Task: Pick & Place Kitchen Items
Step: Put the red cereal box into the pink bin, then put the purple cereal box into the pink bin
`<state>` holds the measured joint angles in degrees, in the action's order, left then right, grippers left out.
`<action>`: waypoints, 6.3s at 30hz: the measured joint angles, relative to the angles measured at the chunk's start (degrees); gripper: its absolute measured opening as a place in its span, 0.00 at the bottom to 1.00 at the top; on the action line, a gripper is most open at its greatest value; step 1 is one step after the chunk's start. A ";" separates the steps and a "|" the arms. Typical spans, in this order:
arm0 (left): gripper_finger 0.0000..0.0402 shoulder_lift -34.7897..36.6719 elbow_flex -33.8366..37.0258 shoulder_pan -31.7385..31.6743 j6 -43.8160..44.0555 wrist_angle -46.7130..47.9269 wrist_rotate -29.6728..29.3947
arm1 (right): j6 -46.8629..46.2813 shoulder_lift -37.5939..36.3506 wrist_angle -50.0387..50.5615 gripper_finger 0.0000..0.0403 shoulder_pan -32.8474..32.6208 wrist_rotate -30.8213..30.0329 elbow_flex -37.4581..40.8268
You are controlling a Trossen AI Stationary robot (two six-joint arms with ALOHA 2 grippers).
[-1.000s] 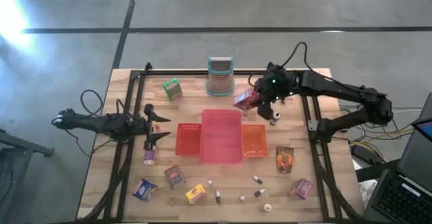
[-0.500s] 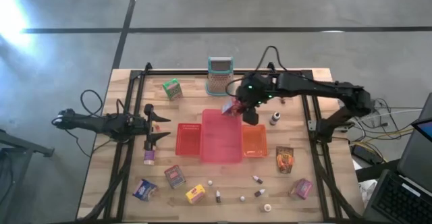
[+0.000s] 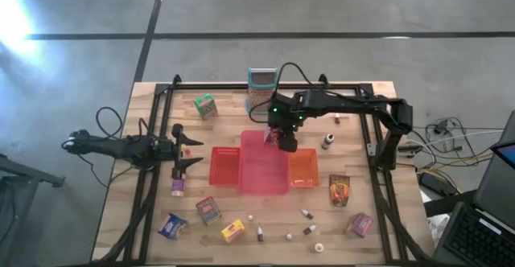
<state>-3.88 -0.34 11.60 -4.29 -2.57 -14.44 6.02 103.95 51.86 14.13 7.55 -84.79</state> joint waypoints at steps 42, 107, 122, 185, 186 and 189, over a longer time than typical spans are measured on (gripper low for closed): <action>0.62 0.00 0.00 0.00 0.00 -0.02 0.00 | -2.33 2.83 -5.01 0.47 0.11 -4.04 3.76; 0.62 -0.02 0.00 0.00 0.00 -0.33 0.00 | -25.72 -22.20 9.43 0.48 -35.65 -18.83 -1.81; 0.62 -0.02 0.00 0.00 0.00 -0.35 -0.02 | -58.73 -22.20 15.75 0.43 -47.40 -17.58 -1.79; 0.62 -0.01 0.00 0.00 0.01 -0.38 -0.02 | -85.32 -14.03 35.81 0.11 -60.40 -18.04 -1.77; 0.62 -0.02 0.00 0.00 0.00 -0.39 -0.02 | -84.17 -13.98 35.80 0.10 -60.41 -18.82 -1.77; 0.62 -0.02 0.00 0.00 0.00 -0.39 -0.02 | -83.63 -14.00 36.76 0.07 -60.41 -15.75 -1.77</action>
<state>-3.90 -0.34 11.60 -4.29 -2.96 -14.46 -77.61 89.96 88.61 -46.28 -8.20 -86.56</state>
